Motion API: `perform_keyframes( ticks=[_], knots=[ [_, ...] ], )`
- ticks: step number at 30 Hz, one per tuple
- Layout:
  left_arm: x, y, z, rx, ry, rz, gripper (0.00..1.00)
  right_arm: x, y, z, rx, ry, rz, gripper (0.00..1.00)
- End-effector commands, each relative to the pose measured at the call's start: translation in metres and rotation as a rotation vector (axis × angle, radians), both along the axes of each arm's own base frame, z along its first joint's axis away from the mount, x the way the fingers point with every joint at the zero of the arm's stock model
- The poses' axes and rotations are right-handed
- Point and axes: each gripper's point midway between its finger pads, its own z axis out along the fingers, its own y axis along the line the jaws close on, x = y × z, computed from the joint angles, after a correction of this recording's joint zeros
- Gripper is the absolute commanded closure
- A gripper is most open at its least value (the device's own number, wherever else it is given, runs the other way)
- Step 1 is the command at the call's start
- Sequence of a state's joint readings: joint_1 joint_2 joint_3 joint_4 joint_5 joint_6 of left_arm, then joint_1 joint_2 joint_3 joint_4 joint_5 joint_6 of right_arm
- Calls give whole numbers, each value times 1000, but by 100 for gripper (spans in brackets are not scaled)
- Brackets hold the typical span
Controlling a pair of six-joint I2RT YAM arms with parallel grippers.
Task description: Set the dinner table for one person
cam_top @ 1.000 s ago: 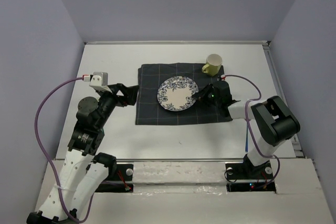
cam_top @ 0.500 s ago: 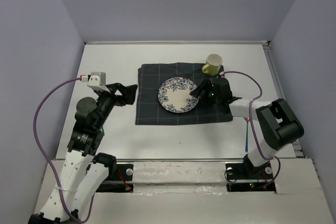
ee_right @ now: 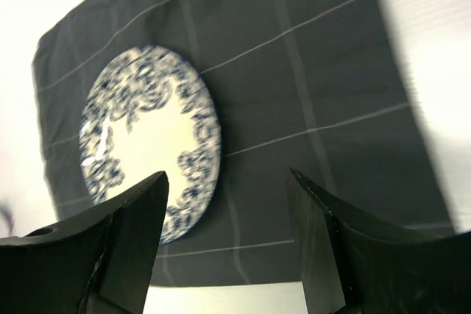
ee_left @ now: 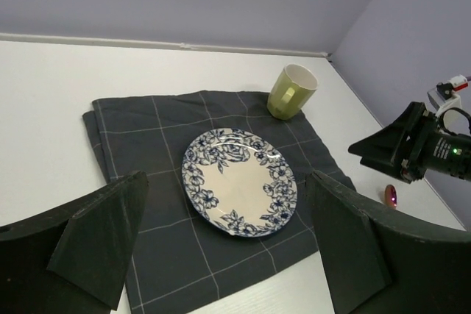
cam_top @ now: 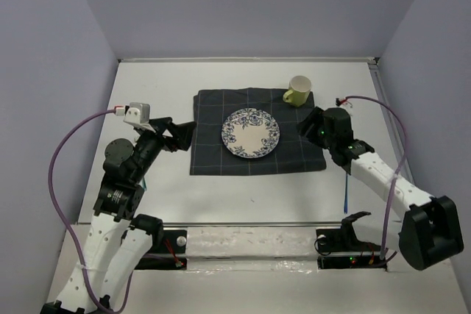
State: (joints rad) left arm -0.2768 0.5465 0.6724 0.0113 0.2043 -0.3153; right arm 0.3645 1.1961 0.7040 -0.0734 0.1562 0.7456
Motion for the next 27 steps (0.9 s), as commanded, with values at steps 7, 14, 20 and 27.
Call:
perform_keyframes(
  ticks=[7, 14, 20, 27],
  knots=[
    [-43, -21, 48, 1, -195, -175, 1, -93, -122, -24, -207, 358, -364, 49],
    [-71, -26, 63, -11, -266, -209, 1, -122, -135, -36, -210, 532, -424, 49],
    [-88, -25, 74, -31, -317, -231, 1, -130, -162, -72, -282, 770, -455, 51],
    [-92, -27, 76, -41, -325, -250, 1, -126, -179, -99, -321, 901, -401, 51]
  ],
)
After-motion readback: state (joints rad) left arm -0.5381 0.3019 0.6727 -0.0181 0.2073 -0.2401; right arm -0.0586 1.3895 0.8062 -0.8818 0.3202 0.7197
